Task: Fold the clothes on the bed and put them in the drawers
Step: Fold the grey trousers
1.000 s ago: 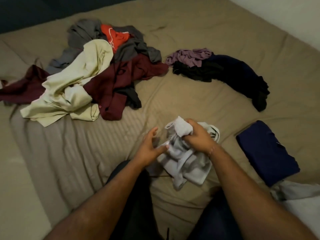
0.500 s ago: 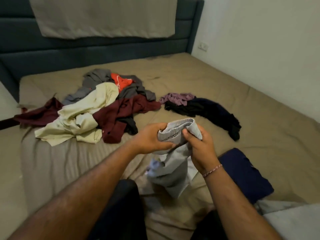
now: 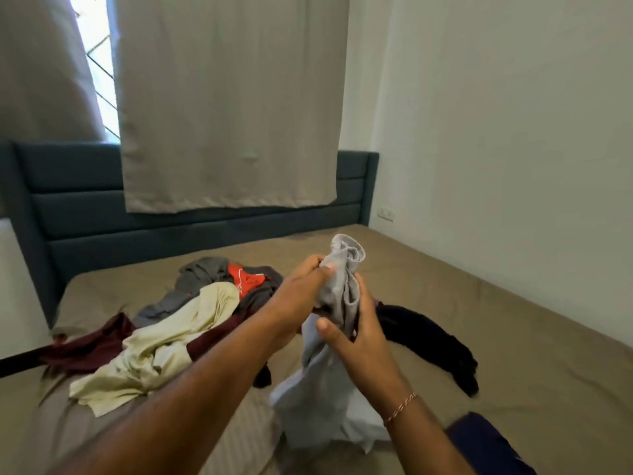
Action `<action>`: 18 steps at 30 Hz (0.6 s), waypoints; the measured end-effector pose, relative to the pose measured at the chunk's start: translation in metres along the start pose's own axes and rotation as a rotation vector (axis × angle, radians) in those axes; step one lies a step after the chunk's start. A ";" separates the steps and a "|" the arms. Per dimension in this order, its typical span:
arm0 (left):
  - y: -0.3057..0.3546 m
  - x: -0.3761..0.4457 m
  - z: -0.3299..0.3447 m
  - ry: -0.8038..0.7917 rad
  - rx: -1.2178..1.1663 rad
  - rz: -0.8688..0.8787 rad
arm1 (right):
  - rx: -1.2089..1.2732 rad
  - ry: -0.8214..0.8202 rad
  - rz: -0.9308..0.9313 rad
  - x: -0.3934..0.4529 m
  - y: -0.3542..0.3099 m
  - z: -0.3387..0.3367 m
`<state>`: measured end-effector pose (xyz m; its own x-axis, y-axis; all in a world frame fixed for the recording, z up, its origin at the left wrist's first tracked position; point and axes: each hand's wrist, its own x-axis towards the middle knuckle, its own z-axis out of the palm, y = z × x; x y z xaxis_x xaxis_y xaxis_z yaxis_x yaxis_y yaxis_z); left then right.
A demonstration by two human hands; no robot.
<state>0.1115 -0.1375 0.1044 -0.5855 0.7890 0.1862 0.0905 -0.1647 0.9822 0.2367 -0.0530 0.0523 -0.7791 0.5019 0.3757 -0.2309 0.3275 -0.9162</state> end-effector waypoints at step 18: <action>0.081 -0.009 -0.027 0.079 -0.179 0.119 | 0.293 -0.197 -0.027 0.048 -0.066 -0.013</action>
<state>0.1022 -0.1738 0.1817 -0.6412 0.7100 0.2912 0.0224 -0.3619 0.9320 0.2220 -0.0396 0.1323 -0.8612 0.3225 0.3929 -0.3886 0.0806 -0.9179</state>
